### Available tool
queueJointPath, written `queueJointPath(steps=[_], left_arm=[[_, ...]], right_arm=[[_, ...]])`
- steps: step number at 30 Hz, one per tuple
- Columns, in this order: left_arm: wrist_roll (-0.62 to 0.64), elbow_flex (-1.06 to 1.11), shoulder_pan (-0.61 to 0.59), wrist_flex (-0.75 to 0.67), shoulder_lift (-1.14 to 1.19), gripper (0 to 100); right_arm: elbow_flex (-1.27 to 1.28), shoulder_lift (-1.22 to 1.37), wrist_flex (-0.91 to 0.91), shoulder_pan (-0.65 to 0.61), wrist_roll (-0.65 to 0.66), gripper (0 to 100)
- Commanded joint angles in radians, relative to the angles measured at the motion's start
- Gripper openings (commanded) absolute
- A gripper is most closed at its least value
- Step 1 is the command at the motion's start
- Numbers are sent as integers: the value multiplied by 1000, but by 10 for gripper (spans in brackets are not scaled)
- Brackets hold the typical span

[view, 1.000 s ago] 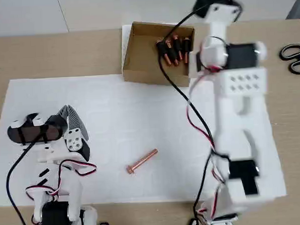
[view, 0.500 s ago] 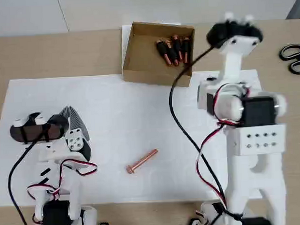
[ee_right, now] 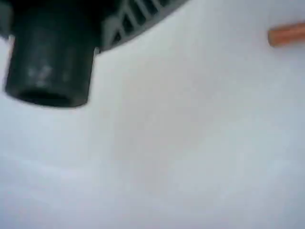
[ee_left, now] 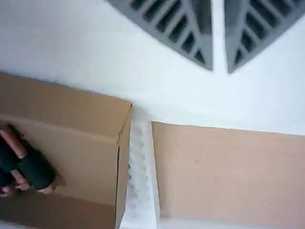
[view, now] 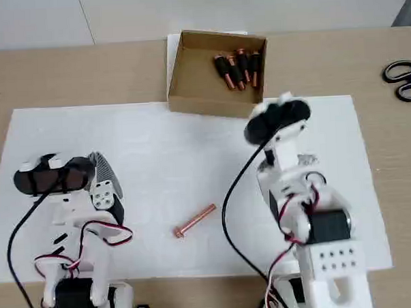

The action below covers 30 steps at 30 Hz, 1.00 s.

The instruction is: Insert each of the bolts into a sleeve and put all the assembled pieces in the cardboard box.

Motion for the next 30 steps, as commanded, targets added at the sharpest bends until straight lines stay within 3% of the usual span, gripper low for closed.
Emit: queueJointPath(steps=[1, 6, 11, 16, 19, 27, 30], left_arm=[[-5, -84, 26, 129, 2, 6], [-41, -151, 173, 397, 2, 6], [-41, -323, 204, 423, 66, 6], [-35, -515, 199, 557, 414, 6], [-38, -679, 224, 651, 641, 6], [-37, -975, 534, 824, 1209, 6], [-37, -1041, 560, 864, 1405, 6]], right_arm=[[44, -151, -39, -4, 32, 5], [226, -311, -154, -2, 32, 5], [399, -478, -272, 21, 11, 5], [562, -633, -335, 108, -138, 5], [628, -716, -318, 125, -160, 5], [695, -736, -309, 128, -161, 5], [695, -736, -308, 128, -161, 5]])
